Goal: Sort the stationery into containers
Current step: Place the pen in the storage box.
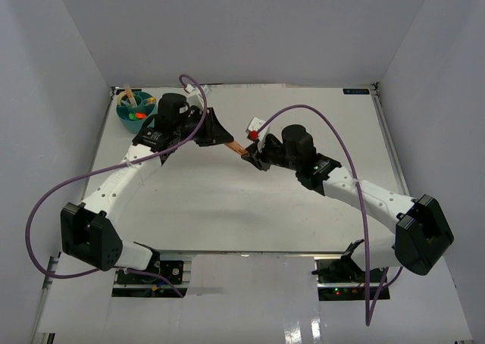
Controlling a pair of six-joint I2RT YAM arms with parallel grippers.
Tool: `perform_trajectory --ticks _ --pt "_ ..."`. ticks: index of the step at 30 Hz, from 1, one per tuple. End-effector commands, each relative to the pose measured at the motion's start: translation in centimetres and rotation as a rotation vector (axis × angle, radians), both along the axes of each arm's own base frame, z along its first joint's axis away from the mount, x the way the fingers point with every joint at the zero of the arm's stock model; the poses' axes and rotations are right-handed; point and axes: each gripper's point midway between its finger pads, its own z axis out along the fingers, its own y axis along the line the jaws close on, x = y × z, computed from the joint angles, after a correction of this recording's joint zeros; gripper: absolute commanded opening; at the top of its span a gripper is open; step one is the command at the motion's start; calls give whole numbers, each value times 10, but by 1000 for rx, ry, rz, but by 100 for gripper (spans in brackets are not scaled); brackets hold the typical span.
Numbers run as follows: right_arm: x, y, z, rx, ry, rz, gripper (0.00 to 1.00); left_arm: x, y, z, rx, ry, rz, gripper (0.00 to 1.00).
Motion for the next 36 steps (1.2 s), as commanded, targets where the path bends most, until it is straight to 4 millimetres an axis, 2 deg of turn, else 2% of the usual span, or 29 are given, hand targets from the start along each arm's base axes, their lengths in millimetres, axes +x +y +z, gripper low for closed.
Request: perform_trajectory --ticks 1,4,7,8,9,10,14,16,17,20,23,24,26,27,28,29,30,31,33,34,36 --pt "4 21 130 296 -314 51 9 -31 -15 -14 33 103 -95 18" --pt "2 18 108 266 -280 48 17 -18 -10 4 54 22 -46 14" --pt "-1 13 90 237 -250 35 34 -3 -2 22 81 -60 18 10" --pt "-1 11 85 228 -241 31 46 1 1 25 89 -78 37 9" --pt "-1 8 84 226 -241 20 53 4 4 30 98 -105 53 8" --pt "-2 5 74 208 -225 11 66 11 9 38 109 -135 92 7" --pt "-7 -2 53 173 -179 -1 88 30 23 54 148 -209 184 5" --pt "-11 -7 34 143 -131 -12 94 36 29 58 169 -239 218 4" --pt "-13 -9 30 137 -121 -13 98 43 36 61 184 -258 260 4" --pt "-18 -18 8 101 -54 -40 92 53 49 64 220 -294 332 4" --pt "-22 -29 -9 79 -1 -86 90 67 86 59 325 -326 508 4" --pt "-22 -32 -12 74 10 -106 90 73 110 53 392 -329 618 4" --pt "-26 -38 -21 72 38 -122 90 78 145 56 441 -348 752 4" --pt "-25 -40 -23 73 46 -138 90 79 167 48 484 -341 829 6" --pt "-26 -41 -24 78 53 -142 90 86 196 49 484 -343 912 6" --pt "-27 -42 -25 80 58 -144 90 84 213 52 458 -341 972 7" --pt "-30 -42 -29 80 73 -142 90 85 231 49 451 -330 1025 8" --pt "-30 -43 -31 82 80 -144 90 85 264 38 456 -305 1111 8" --pt "-32 -44 -36 82 100 -151 90 82 291 35 412 -287 1201 8" --pt "-33 -44 -38 84 104 -153 90 81 314 31 407 -279 1268 8" --pt "-33 -46 -41 88 107 -158 90 79 343 30 381 -269 1360 8"
